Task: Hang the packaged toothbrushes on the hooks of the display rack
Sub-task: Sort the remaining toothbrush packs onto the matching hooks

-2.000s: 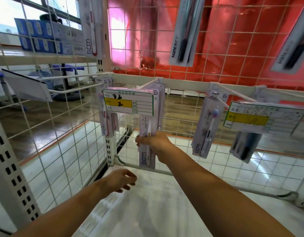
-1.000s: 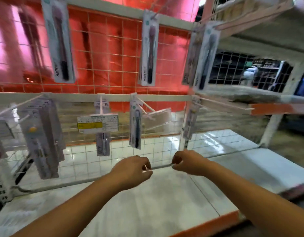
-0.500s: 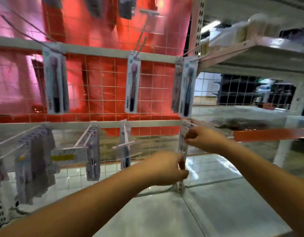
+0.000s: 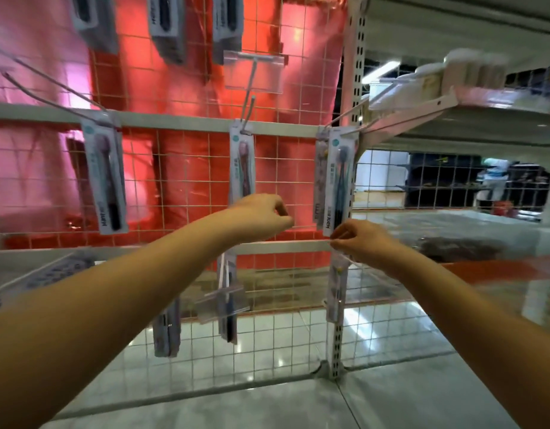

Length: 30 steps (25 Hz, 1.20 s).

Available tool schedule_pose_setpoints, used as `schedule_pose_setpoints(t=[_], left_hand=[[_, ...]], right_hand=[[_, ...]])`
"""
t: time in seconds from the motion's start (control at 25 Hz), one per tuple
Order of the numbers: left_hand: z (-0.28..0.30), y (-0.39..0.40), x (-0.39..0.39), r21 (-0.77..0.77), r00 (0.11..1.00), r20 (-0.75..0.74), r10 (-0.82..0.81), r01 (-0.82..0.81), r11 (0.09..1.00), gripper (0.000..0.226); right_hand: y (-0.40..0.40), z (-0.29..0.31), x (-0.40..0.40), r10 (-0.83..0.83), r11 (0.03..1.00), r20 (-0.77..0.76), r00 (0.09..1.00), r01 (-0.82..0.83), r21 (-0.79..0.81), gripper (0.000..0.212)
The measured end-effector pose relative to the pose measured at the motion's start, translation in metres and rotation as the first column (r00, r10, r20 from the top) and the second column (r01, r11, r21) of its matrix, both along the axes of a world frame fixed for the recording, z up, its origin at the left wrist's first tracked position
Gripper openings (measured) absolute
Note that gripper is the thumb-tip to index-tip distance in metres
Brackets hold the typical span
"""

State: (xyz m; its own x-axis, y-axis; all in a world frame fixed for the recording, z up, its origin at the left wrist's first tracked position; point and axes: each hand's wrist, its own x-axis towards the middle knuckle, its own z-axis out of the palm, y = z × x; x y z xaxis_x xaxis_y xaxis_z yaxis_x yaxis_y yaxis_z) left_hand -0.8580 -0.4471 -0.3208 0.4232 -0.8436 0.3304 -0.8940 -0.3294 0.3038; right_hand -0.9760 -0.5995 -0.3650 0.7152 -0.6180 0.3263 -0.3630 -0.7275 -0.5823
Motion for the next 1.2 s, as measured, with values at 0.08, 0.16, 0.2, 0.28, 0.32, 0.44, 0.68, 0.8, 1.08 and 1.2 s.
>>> schedule_pose_setpoints(t=[0.08,0.16,0.2,0.28,0.32,0.44,0.68,0.8,1.08,1.2], left_hand=[[-0.013,-0.007,0.024,0.031,0.997,-0.073,0.025,-0.023,0.999,0.03],[-0.021,-0.014,0.048,0.029,0.992,-0.1,0.082,-0.079,0.996,0.024],[-0.023,-0.019,0.059,0.026,0.988,-0.098,0.118,-0.116,0.993,0.021],[-0.024,-0.029,0.083,0.01,0.98,-0.088,0.176,-0.176,0.984,0.021],[-0.024,-0.034,0.094,-0.017,0.976,-0.104,0.192,-0.195,0.981,0.029],[-0.019,-0.057,0.116,-0.225,0.927,-0.325,0.186,-0.267,0.937,0.063],[-0.01,-0.111,0.144,-0.363,0.805,-0.492,0.331,-0.536,0.762,0.107],[-0.014,-0.123,0.152,-0.358,0.786,-0.515,0.342,-0.56,0.747,0.103],[-0.012,-0.11,0.158,-0.405,0.817,-0.512,0.265,-0.501,0.764,0.051],[-0.01,-0.094,0.144,-0.422,0.805,-0.585,0.098,-0.405,0.811,0.033]], right_hand=[[-0.01,-0.012,0.008,0.008,0.999,-0.007,1.0,-0.007,0.034,0.021],[-0.02,-0.019,0.016,0.031,0.997,0.015,0.999,-0.032,0.075,0.021],[-0.025,-0.021,0.02,0.032,0.995,0.033,0.999,-0.035,0.095,0.022],[-0.038,-0.022,0.029,0.032,0.992,0.061,0.998,-0.039,0.123,0.023],[-0.042,-0.021,0.034,0.037,0.99,0.061,0.997,-0.045,0.131,0.023],[-0.057,-0.021,0.05,0.085,0.991,-0.009,0.996,-0.083,0.103,0.021],[-0.063,-0.036,0.071,0.229,0.973,-0.082,0.97,-0.228,0.029,0.03],[-0.061,-0.043,0.072,0.295,0.955,-0.065,0.953,-0.292,0.052,0.029],[-0.06,-0.05,0.089,0.364,0.928,-0.032,0.931,-0.359,0.101,0.029],[-0.056,-0.038,0.099,0.388,0.909,-0.031,0.921,-0.377,0.176,0.026]])
